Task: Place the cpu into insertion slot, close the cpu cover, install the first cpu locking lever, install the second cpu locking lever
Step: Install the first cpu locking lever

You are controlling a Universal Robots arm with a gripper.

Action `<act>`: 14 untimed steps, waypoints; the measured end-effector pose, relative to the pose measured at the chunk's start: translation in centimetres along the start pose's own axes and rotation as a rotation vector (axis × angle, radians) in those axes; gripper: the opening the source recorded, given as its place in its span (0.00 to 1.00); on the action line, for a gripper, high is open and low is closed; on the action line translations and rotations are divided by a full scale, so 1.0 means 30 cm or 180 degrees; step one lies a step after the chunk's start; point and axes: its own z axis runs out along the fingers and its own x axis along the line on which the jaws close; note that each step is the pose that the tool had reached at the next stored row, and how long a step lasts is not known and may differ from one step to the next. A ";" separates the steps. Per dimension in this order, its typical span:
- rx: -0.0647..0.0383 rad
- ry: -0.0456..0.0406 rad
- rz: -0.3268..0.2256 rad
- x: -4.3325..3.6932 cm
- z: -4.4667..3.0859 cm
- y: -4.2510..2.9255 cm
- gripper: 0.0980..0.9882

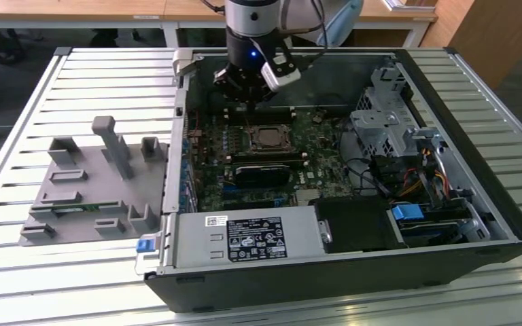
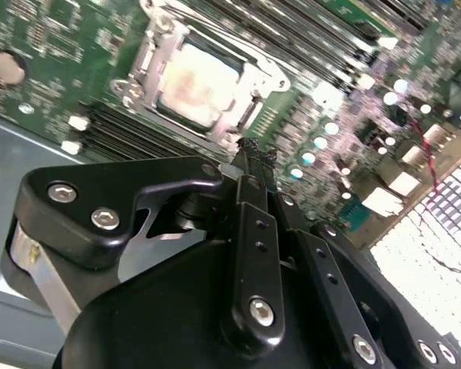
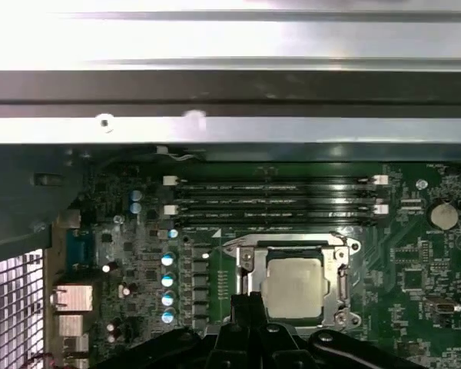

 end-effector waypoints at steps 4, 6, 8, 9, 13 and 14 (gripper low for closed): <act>0.0000 -0.0008 0.0000 0.038 0.001 0.000 0.01; -0.0001 -0.0009 -0.0001 0.052 0.001 0.002 0.01; -0.0001 -0.0010 -0.0001 0.065 0.002 0.004 0.01; 0.0000 -0.0009 -0.0001 0.071 0.002 0.007 0.01; 0.0000 -0.0009 -0.0001 0.084 0.005 0.023 0.01; 0.0000 -0.0009 -0.0001 0.087 0.006 0.027 0.01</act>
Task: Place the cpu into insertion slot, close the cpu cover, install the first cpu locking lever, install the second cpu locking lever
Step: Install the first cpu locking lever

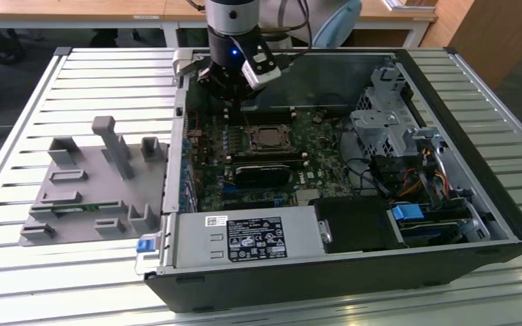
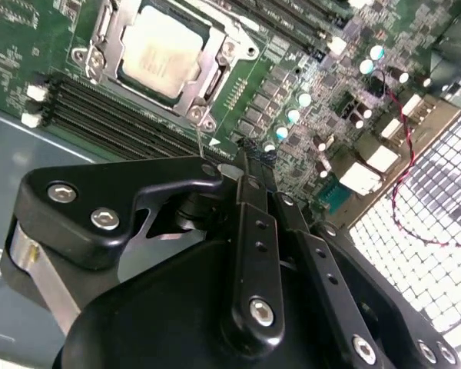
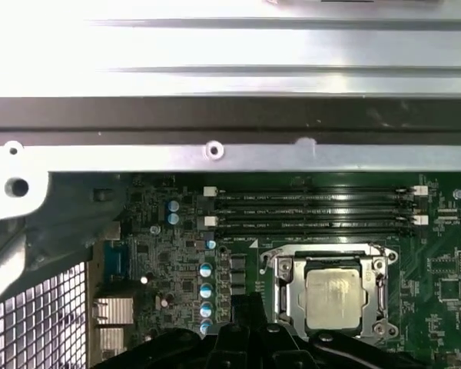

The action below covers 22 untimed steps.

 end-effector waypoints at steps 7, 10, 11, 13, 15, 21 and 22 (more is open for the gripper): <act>0.0000 0.0000 -0.0001 0.010 0.006 0.030 0.01; 0.0000 0.0000 -0.0004 0.010 0.009 0.043 0.01; 0.0000 0.0000 -0.0006 0.010 0.009 0.048 0.01; 0.0000 0.0000 -0.0009 0.011 0.010 0.056 0.01; 0.0000 0.0000 -0.0014 0.010 0.011 0.062 0.01; -0.0001 0.0000 -0.0019 -0.017 0.013 0.067 0.01; -0.0001 0.0000 -0.0019 -0.027 0.013 0.067 0.01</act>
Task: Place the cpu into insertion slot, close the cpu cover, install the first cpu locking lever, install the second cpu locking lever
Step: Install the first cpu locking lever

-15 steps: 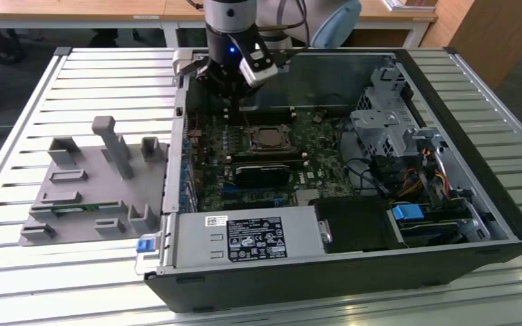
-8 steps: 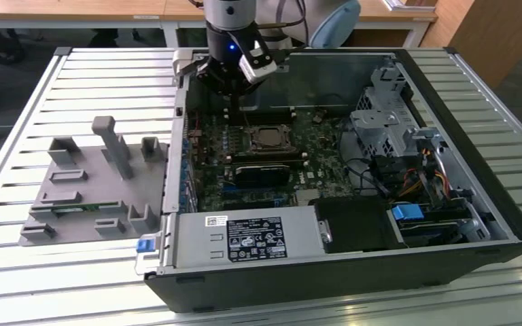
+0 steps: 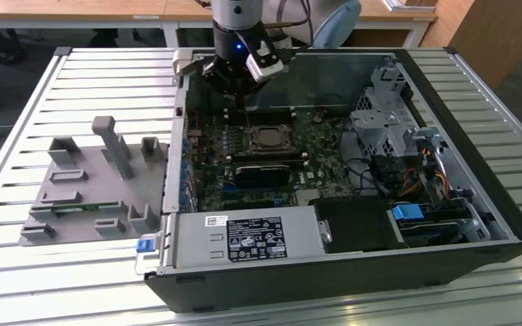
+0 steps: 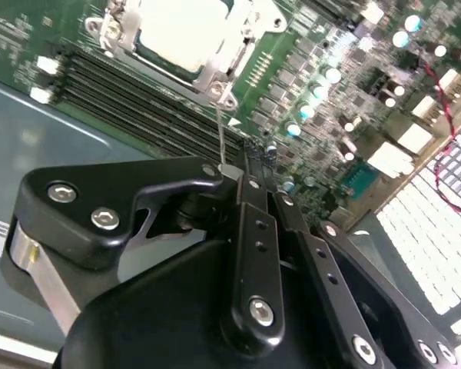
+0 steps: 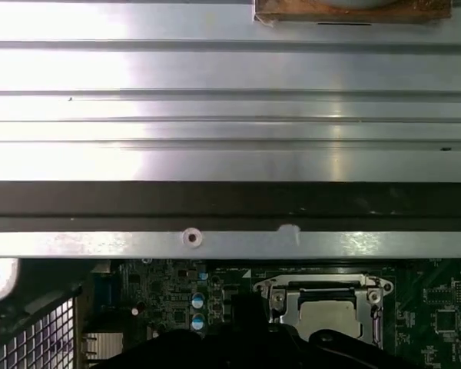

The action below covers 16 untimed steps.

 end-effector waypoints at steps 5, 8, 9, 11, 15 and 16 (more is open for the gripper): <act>0.0000 0.0000 0.0000 -0.063 0.003 0.002 0.01; 0.0000 0.0000 -0.0002 -0.098 0.006 0.003 0.01; 0.0000 0.0000 -0.0003 -0.106 0.007 0.003 0.01; -0.0004 0.0000 -0.0004 -0.115 0.010 0.003 0.01; -0.0091 -0.0002 -0.0001 -0.115 0.016 0.003 0.01; -0.0091 -0.0006 -0.0002 -0.115 0.019 0.002 0.01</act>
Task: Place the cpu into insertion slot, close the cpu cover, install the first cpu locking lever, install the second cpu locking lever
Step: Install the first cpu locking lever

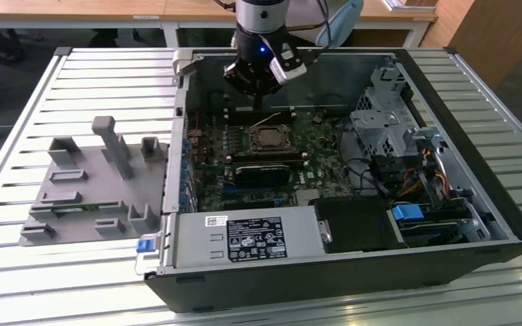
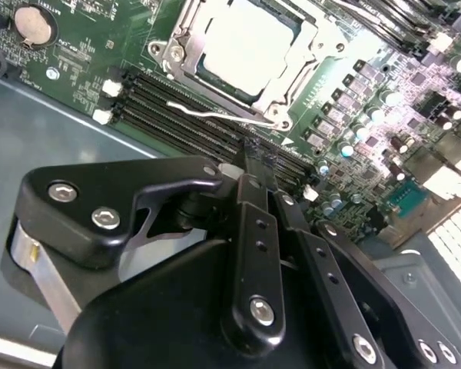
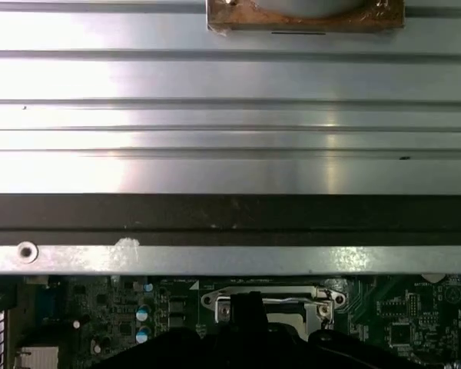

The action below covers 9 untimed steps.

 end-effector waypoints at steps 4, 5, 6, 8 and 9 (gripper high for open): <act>0.0000 -0.0010 -0.0001 -0.001 0.015 -0.001 0.01; 0.0001 -0.0010 -0.0001 -0.003 0.020 -0.001 0.01; 0.0000 -0.0010 -0.0001 -0.005 0.024 -0.001 0.01; 0.0000 -0.0010 -0.0001 -0.012 0.033 -0.002 0.01; 0.0000 -0.0010 -0.0001 -0.015 0.037 -0.002 0.01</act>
